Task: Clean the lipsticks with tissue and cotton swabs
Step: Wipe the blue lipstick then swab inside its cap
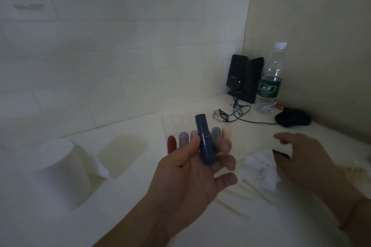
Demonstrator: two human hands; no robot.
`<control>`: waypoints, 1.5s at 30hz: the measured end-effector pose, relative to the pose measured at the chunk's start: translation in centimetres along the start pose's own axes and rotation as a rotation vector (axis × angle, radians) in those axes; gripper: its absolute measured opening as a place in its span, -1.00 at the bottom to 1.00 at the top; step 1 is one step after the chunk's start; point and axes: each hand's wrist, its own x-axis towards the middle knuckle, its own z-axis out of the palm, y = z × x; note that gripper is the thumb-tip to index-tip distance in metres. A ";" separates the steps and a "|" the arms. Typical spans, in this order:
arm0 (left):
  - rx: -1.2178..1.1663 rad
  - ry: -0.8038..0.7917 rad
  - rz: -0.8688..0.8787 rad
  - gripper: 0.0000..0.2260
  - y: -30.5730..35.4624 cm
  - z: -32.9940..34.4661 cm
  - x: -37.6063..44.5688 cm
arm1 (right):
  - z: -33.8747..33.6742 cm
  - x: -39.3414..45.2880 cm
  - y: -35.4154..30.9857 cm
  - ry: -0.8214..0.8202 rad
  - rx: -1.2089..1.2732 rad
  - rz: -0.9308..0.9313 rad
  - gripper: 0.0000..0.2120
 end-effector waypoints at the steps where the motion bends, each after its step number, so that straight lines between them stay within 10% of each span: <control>1: 0.053 0.058 0.033 -0.73 -0.1 0.1 0.1 | -0.8 -0.6 -0.9 0.142 0.093 -0.034 -0.67; 4: 0.152 0.180 0.070 -0.76 -0.4 0.2 0.2 | -3.0 -4.3 -5.6 0.376 0.555 -0.243 -0.93; 8: -0.018 0.161 0.016 -0.60 -0.9 0.0 -0.1 | -2.2 -7.9 -9.9 0.156 0.626 -0.470 -0.83; 31: 0.511 0.399 0.435 -0.69 -0.5 0.2 0.1 | -0.9 -8.2 -9.6 0.080 0.603 -0.393 -0.92; 38: 0.647 0.326 0.437 -0.73 -0.3 -0.1 0.0 | 0.1 -7.7 -9.2 -0.402 1.016 -0.217 -0.86; 41: 0.647 0.308 0.412 -0.77 -0.2 0.2 -0.1 | 0.3 -7.8 -9.6 -0.745 1.626 0.161 -0.69; 45: 0.654 0.275 0.400 -0.81 -0.3 0.5 -0.2 | -0.3 -7.6 -9.9 -0.881 1.680 0.427 -0.49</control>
